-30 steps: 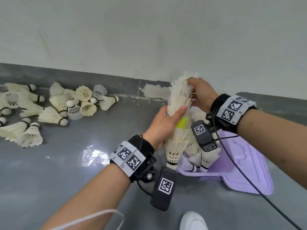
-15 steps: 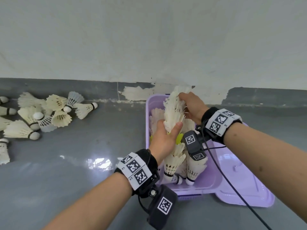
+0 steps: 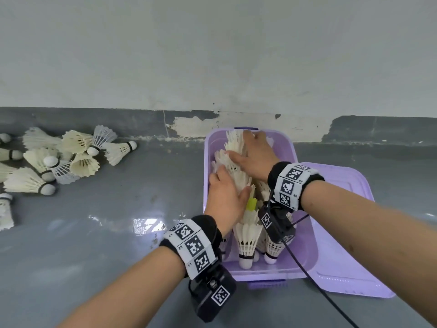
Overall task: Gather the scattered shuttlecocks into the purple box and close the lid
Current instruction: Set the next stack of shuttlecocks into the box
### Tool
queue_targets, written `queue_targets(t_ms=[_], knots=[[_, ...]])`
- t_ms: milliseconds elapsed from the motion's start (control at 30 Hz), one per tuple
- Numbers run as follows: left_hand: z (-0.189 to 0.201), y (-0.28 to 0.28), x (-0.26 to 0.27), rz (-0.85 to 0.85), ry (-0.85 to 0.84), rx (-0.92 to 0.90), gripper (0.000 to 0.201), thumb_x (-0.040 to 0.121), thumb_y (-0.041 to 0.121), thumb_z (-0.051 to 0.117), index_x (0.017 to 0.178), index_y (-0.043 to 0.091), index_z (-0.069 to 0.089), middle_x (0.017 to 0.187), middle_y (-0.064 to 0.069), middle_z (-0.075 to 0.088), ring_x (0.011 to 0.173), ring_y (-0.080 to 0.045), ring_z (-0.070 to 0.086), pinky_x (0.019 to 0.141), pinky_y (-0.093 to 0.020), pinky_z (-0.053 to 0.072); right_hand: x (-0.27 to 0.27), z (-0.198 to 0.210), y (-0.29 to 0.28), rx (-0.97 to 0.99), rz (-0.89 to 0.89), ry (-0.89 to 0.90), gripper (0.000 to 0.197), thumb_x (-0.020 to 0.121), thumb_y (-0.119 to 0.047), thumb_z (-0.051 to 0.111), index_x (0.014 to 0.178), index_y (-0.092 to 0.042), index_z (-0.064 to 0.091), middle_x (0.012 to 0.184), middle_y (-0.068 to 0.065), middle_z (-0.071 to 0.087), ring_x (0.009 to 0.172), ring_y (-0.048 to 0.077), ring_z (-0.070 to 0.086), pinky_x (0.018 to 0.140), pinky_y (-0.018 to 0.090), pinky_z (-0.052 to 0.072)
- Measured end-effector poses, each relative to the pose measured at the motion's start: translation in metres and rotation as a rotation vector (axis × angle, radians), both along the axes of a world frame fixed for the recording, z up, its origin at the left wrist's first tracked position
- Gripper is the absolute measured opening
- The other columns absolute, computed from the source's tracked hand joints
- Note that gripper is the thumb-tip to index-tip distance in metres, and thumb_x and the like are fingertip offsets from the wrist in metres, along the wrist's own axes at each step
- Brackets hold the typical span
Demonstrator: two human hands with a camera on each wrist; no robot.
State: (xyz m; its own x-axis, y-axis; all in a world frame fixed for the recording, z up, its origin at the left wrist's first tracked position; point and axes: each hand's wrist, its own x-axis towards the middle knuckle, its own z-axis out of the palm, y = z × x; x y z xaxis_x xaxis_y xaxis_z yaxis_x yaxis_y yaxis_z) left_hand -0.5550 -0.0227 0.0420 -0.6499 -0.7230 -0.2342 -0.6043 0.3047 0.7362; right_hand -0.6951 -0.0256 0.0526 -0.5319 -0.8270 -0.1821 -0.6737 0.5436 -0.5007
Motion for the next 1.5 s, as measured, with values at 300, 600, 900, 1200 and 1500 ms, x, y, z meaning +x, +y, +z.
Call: queue_targets(t_ms=[300, 600, 900, 1200, 1500], knots=[[0.007, -0.010, 0.009, -0.071, 0.116, -0.186, 0.068, 0.087, 0.020, 0.063, 0.143, 0.004, 0.028, 0.139, -0.012, 0.032, 0.129, -0.026, 0.037, 0.102, -0.018, 0.025, -0.003, 0.006, -0.005, -0.288, 0.037, 0.180, 0.042, 0.092, -0.035, 0.049, 0.132, -0.022, 0.051, 0.141, 0.004, 0.041, 0.130, 0.024, 0.032, 0.107, 0.037, 0.031], [0.008, -0.009, 0.020, -0.471, -0.105, -0.317, 0.094, 0.067, 0.069, 0.067, 0.142, 0.023, 0.034, 0.149, -0.004, 0.021, 0.139, -0.022, 0.018, 0.114, -0.039, 0.016, -0.017, -0.001, 0.002, 0.022, -0.006, 0.165, 0.036, 0.097, -0.028, 0.038, 0.131, -0.019, 0.047, 0.114, 0.015, 0.063, 0.106, 0.034, 0.057, 0.090, 0.038, 0.043], [-0.008, -0.008, 0.014, -0.640, -0.243, -0.529, 0.100, 0.075, 0.063, 0.064, 0.151, 0.016, 0.019, 0.160, -0.012, 0.005, 0.147, -0.025, 0.010, 0.116, -0.039, 0.016, -0.019, -0.003, 0.009, 0.129, -0.052, 0.215, 0.036, 0.096, -0.023, 0.038, 0.130, -0.023, 0.046, 0.113, 0.010, 0.063, 0.113, 0.032, 0.053, 0.097, 0.040, 0.029], [-0.017, -0.012, 0.010, -0.676, -0.284, -0.550, 0.099, 0.077, 0.071, 0.053, 0.152, 0.020, 0.014, 0.161, -0.006, 0.000, 0.148, -0.020, 0.003, 0.113, -0.049, 0.022, -0.022, -0.009, 0.018, -0.097, -0.164, 0.258, 0.044, 0.087, -0.033, 0.055, 0.130, -0.028, 0.049, 0.133, 0.005, 0.047, 0.127, 0.030, 0.035, 0.104, 0.043, 0.027], [-0.001, -0.016, 0.026, -0.622, -0.012, -0.427, 0.088, 0.079, 0.060, 0.062, 0.150, 0.025, 0.022, 0.158, -0.016, 0.007, 0.146, -0.028, 0.006, 0.114, -0.045, 0.025, -0.004, 0.006, 0.006, -0.289, -0.184, 0.234, 0.041, 0.084, -0.025, 0.055, 0.124, -0.022, 0.049, 0.129, 0.002, 0.046, 0.122, 0.026, 0.036, 0.099, 0.038, 0.025]])
